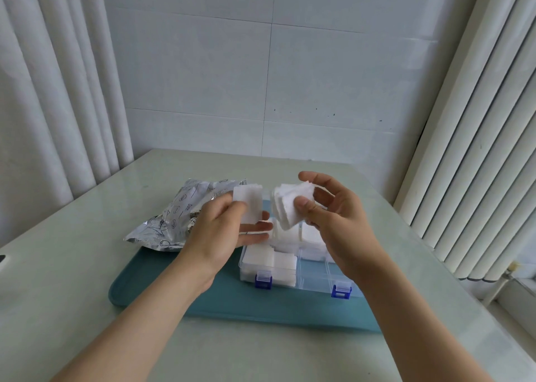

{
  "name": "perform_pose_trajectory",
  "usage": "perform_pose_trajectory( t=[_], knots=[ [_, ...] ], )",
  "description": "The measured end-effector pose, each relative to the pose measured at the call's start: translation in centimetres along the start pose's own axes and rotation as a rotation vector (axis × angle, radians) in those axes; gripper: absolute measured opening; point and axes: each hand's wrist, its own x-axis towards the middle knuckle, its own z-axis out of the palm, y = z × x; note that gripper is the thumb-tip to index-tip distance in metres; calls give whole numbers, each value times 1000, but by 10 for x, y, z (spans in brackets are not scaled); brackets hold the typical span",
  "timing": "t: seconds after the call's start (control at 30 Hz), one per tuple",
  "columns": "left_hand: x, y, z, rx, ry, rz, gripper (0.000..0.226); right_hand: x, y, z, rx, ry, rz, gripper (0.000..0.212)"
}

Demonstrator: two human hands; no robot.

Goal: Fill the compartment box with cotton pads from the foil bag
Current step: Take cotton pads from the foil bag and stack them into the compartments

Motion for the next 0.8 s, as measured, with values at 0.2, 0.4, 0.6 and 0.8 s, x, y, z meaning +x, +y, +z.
perform_pose_trajectory(
  t=[0.2,0.4,0.6,0.8],
  knots=[
    [-2,0,3,-30,-148,-70,50,-7,0,8,-96,-94,-35,53],
    [-8,4,7,-88,-289,-84,49,-8,-4,17,-284,-22,-164,41],
    [-9,4,9,-211,-292,-143,36,-8,6,24,-361,43,-235,27],
    [-7,3,10,-297,-232,-152,41,-8,21,27,-780,38,-351,38]
  ],
)
